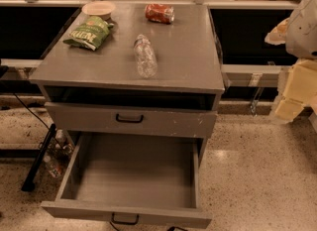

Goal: Place water bottle into middle drawer

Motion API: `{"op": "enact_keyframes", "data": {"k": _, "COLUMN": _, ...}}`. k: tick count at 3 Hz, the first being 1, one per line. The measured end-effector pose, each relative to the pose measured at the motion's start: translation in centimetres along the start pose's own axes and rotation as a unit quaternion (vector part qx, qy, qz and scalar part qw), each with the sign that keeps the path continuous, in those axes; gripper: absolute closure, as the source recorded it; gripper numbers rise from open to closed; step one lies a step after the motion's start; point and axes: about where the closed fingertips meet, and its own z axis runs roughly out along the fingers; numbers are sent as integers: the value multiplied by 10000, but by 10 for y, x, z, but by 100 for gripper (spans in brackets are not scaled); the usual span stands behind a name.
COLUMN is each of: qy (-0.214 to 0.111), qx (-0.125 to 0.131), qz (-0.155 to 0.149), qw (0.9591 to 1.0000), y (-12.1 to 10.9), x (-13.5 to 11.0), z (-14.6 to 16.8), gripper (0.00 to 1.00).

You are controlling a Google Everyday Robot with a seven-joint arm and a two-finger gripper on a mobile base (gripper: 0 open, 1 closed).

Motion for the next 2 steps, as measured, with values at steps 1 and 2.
{"op": "enact_keyframes", "data": {"k": 1, "qy": 0, "qx": 0, "qz": 0, "qw": 10000, "y": 0, "x": 0, "z": 0, "gripper": 0}}
{"op": "enact_keyframes", "data": {"k": 2, "qy": -211, "qx": -161, "qz": -6, "qw": 9996, "y": -18, "x": -24, "z": 13, "gripper": 0}}
